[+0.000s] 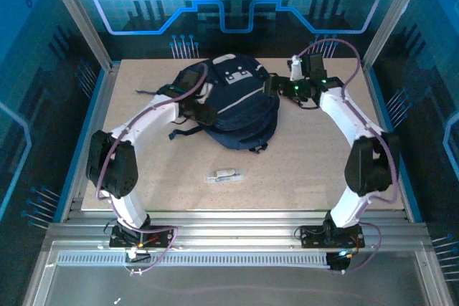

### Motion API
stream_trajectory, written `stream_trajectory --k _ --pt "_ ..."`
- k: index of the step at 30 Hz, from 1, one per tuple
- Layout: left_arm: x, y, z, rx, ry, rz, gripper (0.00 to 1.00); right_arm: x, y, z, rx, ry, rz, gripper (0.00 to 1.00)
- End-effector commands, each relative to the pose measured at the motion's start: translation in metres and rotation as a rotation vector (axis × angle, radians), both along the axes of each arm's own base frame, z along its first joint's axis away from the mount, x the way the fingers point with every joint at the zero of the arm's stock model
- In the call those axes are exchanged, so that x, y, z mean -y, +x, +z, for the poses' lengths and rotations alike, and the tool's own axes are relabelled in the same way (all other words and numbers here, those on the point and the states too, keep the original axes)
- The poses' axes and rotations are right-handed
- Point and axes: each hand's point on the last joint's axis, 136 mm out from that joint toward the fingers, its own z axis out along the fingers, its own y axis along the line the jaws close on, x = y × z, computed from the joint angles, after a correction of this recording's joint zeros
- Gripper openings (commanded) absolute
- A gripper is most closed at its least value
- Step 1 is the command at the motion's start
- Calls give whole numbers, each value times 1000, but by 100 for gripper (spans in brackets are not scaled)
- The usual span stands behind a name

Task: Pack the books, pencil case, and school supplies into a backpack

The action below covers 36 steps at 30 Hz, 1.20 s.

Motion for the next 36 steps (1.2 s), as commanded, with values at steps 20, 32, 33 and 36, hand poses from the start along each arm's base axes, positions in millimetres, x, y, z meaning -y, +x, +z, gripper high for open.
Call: stream_trajectory --k 20,32,33,36 --pt "121 47 -21 44 -71 -209 82 119 -132 -45 -131 -129 -477 100" --pt "115 60 -29 60 -31 -206 33 103 -131 -59 -156 -79 -423 100" --pt "114 60 -27 65 -31 -204 27 103 -130 -59 -154 -81 -422 100" --pt "112 61 -20 72 -46 -199 10 102 -129 -59 -153 -91 -420 100"
